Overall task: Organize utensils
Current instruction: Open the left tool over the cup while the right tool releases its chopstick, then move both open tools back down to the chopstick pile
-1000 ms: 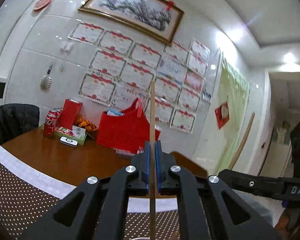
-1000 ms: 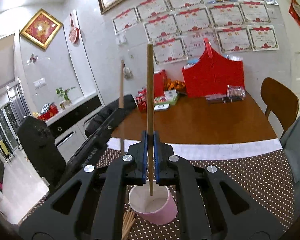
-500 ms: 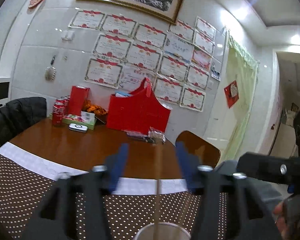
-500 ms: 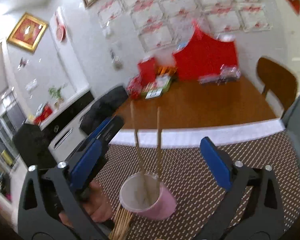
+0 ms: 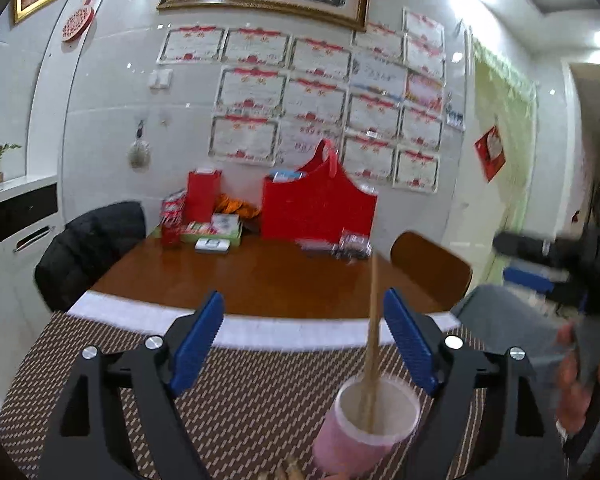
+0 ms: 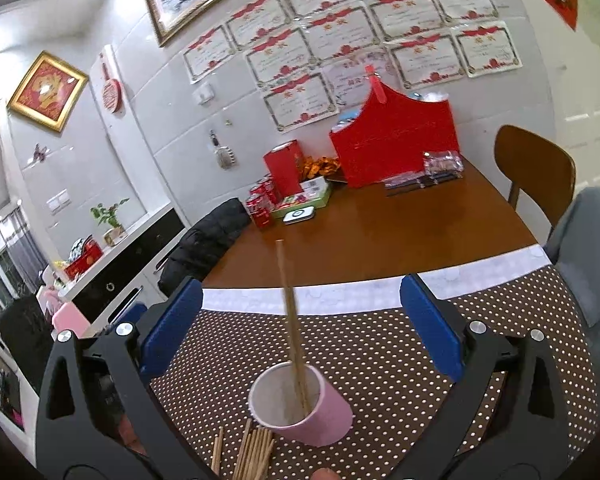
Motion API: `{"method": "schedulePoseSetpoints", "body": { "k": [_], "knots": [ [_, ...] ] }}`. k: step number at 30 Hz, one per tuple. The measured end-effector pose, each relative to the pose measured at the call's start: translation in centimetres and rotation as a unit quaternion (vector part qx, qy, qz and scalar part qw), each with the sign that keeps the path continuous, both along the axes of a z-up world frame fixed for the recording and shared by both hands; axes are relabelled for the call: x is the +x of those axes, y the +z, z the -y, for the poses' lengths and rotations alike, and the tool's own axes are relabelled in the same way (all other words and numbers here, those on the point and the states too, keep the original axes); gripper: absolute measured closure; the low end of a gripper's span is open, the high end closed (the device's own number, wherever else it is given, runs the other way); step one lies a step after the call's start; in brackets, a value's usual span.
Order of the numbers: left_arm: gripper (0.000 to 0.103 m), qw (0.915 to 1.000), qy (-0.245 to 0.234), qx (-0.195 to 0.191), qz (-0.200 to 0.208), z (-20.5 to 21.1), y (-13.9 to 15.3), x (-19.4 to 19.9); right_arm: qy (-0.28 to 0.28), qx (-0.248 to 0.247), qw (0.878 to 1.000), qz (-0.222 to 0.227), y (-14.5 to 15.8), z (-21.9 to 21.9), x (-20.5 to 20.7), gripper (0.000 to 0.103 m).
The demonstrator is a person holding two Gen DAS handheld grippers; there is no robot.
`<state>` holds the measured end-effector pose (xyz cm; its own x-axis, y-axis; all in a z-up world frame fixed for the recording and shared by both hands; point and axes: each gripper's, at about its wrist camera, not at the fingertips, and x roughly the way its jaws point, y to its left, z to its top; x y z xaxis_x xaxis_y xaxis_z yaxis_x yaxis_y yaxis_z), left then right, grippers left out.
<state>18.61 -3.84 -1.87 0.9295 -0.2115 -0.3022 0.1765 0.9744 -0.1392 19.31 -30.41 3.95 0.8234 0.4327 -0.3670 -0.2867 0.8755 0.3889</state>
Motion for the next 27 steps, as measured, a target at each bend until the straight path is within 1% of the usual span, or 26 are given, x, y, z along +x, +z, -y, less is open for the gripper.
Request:
{"method": "schedulePoseSetpoints", "body": {
  "k": [3,5,7,10,12,14,17,19,21,25,27],
  "knots": [
    [0.022,0.9995,0.010,0.020,-0.021,-0.9,-1.3,-1.5,0.011,-0.016,1.000,0.009,0.7,-1.4,-1.0,0.006],
    [0.022,0.9984,0.018,0.032,-0.042,-1.7,-2.5,-2.6,0.018,-0.027,0.999,0.016,1.3,-2.3,-1.7,0.006],
    [0.022,0.9971,0.019,0.040,-0.062,-2.5,-3.3,-3.6,0.021,-0.030,0.999,0.029,2.0,-3.0,-3.0,0.006],
    [0.022,0.9949,0.024,0.055,-0.081,-3.5,-4.4,-4.7,0.026,-0.034,0.999,0.031,2.3,-3.7,-4.7,0.006],
    [0.022,0.9935,0.029,0.057,-0.094,-4.4,-5.0,-5.3,0.027,-0.064,0.997,0.027,2.4,-4.4,-5.8,0.006],
    [0.022,0.9930,0.031,0.051,-0.102,-5.2,-5.3,-5.6,0.025,-0.082,0.996,0.023,2.2,-4.8,-6.8,0.006],
    [0.022,0.9915,0.032,0.043,-0.118,-6.0,-5.9,-6.1,0.029,-0.091,0.995,0.012,1.1,-4.7,-8.5,0.006],
    [0.022,0.9895,0.033,0.046,-0.133,-6.5,-6.6,-6.6,0.024,-0.098,0.995,0.000,0.0,-4.4,-9.7,0.006],
    [0.022,0.9877,0.033,0.049,-0.145,-6.6,-7.1,-7.1,0.018,-0.094,0.995,-0.012,-1.3,-3.9,-10.5,0.006],
    [0.022,0.9819,0.029,0.059,-0.178,-6.7,-8.9,-7.9,0.020,-0.075,0.996,-0.047,-5.3,-2.9,-11.5,0.006],
    [0.022,0.9773,0.025,0.071,-0.198,-6.4,-10.1,-8.2,0.025,-0.057,0.996,-0.059,-7.3,-2.2,-11.5,0.006]
  ]
}}
